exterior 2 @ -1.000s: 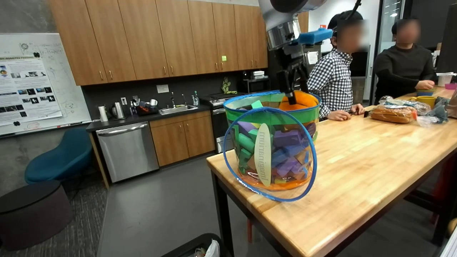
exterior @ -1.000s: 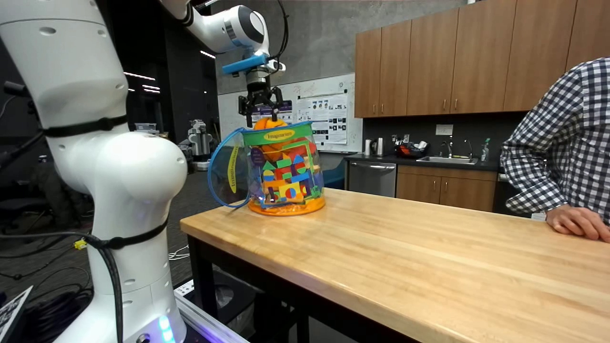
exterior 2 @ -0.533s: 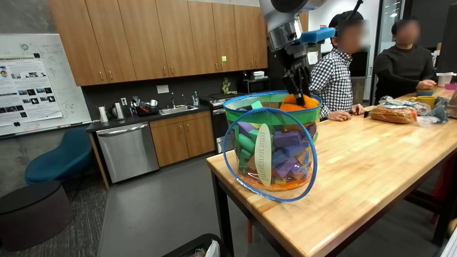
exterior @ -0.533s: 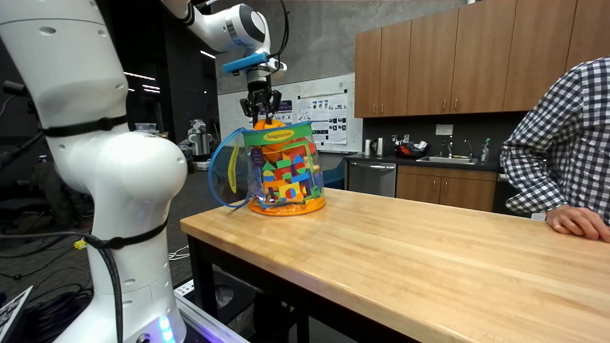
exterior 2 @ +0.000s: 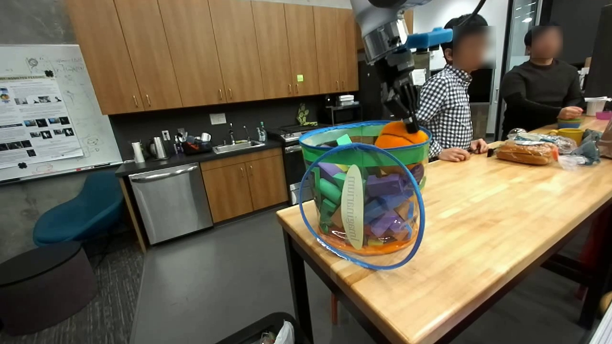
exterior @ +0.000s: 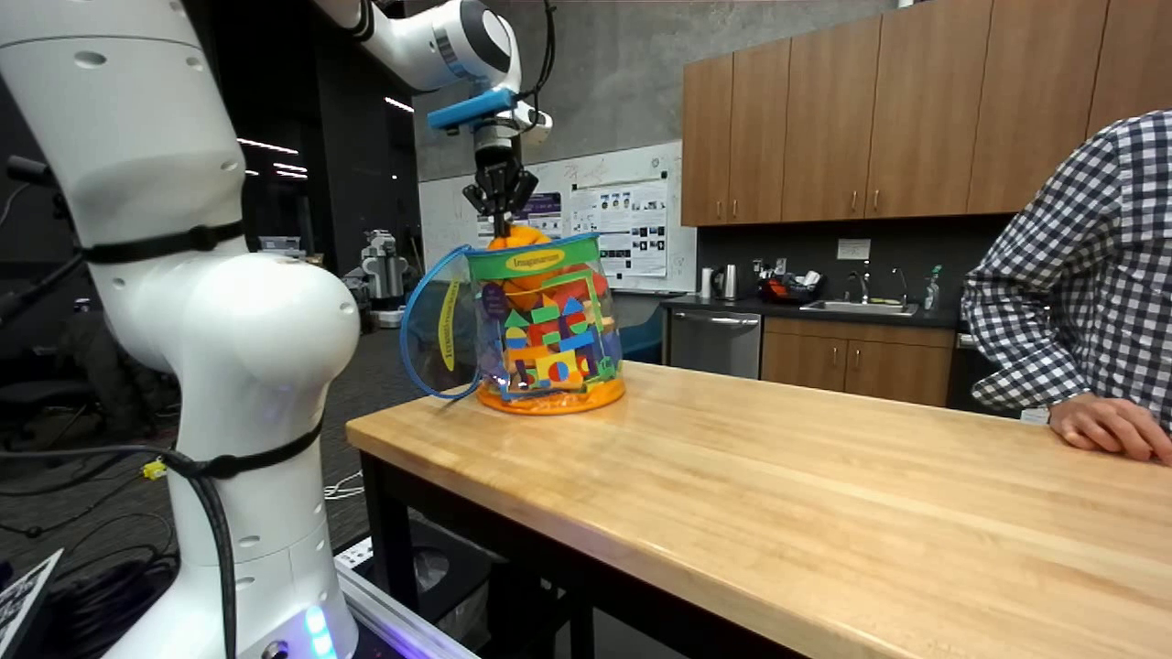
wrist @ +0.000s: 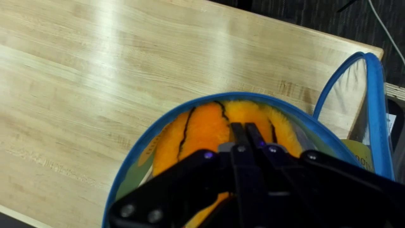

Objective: Pick up the round orange toy from the clear bag and drop it on the table

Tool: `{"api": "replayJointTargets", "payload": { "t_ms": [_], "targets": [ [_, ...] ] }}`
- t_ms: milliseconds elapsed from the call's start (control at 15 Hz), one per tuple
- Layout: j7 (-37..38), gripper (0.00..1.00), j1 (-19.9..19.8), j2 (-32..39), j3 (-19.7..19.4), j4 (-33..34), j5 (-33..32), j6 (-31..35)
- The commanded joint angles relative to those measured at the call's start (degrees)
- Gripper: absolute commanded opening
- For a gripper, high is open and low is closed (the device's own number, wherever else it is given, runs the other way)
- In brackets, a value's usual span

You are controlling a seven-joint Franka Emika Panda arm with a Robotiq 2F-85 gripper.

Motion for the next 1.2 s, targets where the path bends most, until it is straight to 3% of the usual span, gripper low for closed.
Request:
{"api": "replayJointTargets", "payload": {
  "t_ms": [0, 733, 1000, 1133],
  "targets": [
    [-0.92, 0.01, 0.77, -2.26, -0.79, 1.64, -0.05, -3.78],
    [-1.33, 0.01, -0.02, -9.04, -2.38, 7.70, -0.57, -13.81],
    [-4.00, 0.01, -0.58, -9.78, -5.21, 13.87, 0.37, -24.32],
    [-8.34, 0.01, -1.24, -6.78, -8.25, 20.53, 0.93, -34.68]
  ]
}}
